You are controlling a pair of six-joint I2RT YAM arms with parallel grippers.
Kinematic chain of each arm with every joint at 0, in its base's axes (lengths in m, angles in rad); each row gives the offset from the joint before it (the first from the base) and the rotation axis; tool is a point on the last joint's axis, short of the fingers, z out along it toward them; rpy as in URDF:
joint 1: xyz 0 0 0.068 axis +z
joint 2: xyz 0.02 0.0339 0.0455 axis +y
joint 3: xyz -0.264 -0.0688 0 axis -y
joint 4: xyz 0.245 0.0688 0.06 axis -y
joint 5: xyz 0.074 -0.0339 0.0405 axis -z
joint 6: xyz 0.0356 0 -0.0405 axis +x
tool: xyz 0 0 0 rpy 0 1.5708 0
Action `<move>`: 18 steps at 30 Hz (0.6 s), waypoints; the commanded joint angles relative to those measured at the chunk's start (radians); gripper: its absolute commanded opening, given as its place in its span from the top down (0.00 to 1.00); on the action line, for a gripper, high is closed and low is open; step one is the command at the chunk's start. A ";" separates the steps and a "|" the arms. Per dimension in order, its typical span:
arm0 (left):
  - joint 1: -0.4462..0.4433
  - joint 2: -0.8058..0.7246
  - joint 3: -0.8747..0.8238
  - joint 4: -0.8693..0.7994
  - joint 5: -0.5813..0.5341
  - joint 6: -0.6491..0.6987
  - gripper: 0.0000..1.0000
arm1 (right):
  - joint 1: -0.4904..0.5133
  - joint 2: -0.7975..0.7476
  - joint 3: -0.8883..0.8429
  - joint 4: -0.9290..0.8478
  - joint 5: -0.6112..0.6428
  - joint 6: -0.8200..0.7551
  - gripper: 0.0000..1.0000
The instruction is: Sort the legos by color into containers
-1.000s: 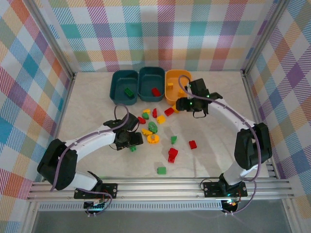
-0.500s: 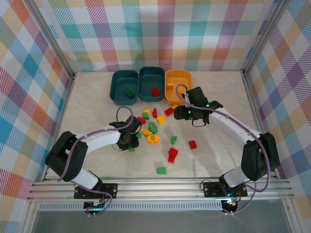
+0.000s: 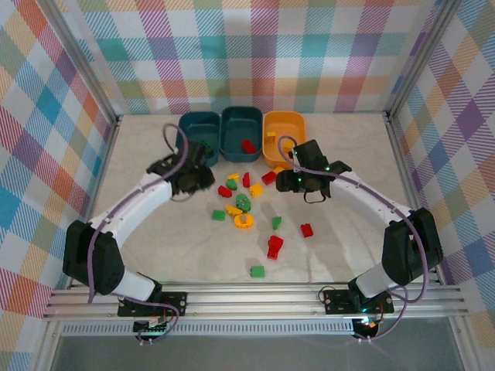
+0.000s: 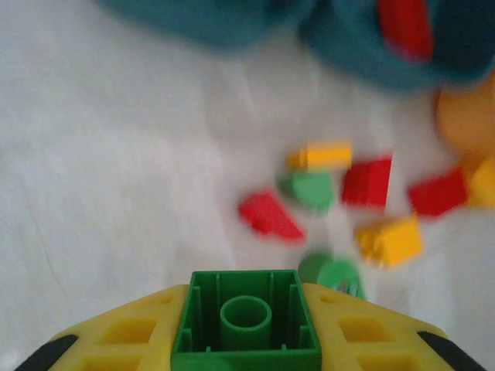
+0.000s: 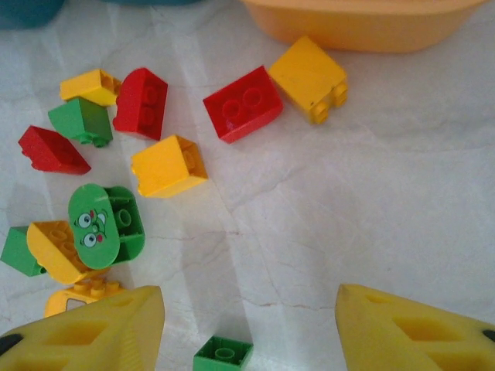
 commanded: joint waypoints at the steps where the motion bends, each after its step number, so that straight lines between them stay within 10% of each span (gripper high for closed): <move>1: 0.105 0.148 0.157 -0.036 0.034 0.084 0.68 | 0.013 -0.025 -0.046 -0.002 0.011 0.049 0.39; 14: 0.241 0.806 0.926 -0.221 0.068 0.168 0.65 | 0.016 -0.196 -0.107 -0.117 0.027 0.046 0.35; 18: 0.242 0.845 0.984 -0.229 0.093 0.170 0.43 | 0.016 -0.228 -0.111 -0.162 0.041 0.043 0.32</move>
